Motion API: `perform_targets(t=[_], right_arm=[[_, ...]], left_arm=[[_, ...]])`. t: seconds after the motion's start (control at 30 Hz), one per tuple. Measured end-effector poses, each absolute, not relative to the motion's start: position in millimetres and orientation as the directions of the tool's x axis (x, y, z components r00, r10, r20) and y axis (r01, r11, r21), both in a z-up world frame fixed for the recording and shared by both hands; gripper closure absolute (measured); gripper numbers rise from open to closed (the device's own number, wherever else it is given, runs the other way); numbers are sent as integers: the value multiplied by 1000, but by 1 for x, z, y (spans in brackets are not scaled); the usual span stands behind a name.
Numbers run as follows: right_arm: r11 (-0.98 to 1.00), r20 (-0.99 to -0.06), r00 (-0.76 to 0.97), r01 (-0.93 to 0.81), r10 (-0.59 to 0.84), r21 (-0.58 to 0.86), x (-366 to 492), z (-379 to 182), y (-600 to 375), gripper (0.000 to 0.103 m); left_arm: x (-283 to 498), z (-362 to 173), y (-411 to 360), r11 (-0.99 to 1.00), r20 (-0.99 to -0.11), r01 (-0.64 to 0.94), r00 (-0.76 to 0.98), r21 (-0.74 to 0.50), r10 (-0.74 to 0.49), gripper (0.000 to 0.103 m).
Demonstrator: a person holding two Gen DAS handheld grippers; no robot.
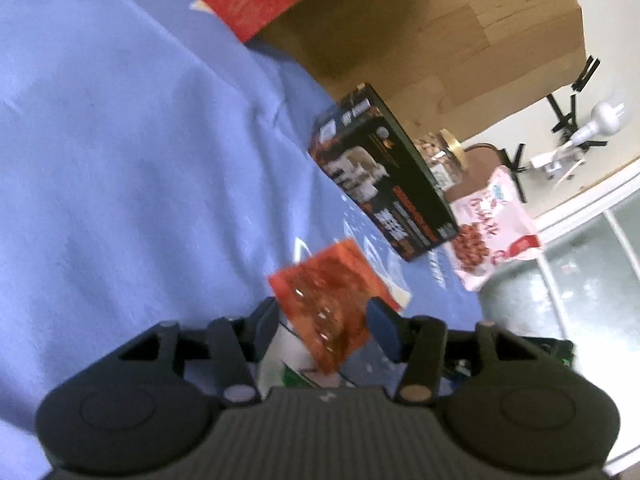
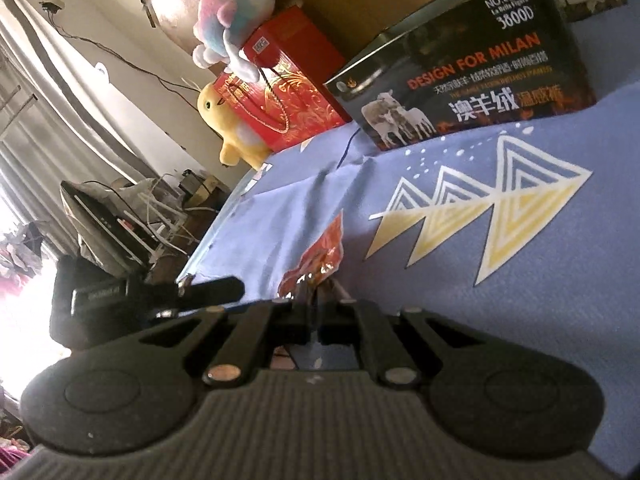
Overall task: Organize snacks
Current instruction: 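Reach the left tool to the red-orange packet and grasp it, then carry the red-orange packet over the black tin and open the left tool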
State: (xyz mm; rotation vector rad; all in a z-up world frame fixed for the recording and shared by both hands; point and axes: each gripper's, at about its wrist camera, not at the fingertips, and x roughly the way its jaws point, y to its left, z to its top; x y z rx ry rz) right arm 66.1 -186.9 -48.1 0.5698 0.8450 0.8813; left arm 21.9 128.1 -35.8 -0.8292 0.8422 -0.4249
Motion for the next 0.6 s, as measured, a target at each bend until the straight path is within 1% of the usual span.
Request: perform_targets(t=[0.07, 0.13, 0.17, 0.2, 0.23, 0.3, 0.37, 0.43, 0.6], right_arm=[[515, -395, 346, -404, 851, 756, 68, -51, -187, 98], [521, -409, 343, -367, 846, 770, 72, -54, -188, 98], [513, -408, 334, -347, 850, 785, 74, -57, -190, 98], [500, -402, 324, -326, 856, 803, 76, -59, -191, 98], [490, -394, 321, -317, 861, 812, 77, -60, -193, 98], [479, -377, 331, -324, 865, 816, 76, -56, -195, 98], [466, -355, 339, -342, 871, 816, 76, -49, -197, 98], [469, -341, 360, -372, 869, 801, 77, -36, -197, 98], [515, -293, 466, -472, 835, 716, 86, 14, -203, 99]], left_arm=[[25, -37, 122, 624, -479, 30, 612, -781, -629, 57], [29, -35, 118, 634, -476, 45, 620, -772, -624, 58], [31, -35, 118, 626, -468, 50, 619, -778, -631, 62], [33, -36, 118, 616, -462, 48, 615, -786, -638, 63], [36, -37, 118, 615, -463, 42, 618, -787, -635, 67], [40, -36, 118, 612, -461, 40, 620, -790, -635, 70], [47, -32, 115, 585, -434, 61, 610, -808, -663, 74], [54, -21, 111, 578, -409, 103, 607, -810, -681, 74], [85, 16, 90, 612, -393, 206, 603, -764, -694, 74]])
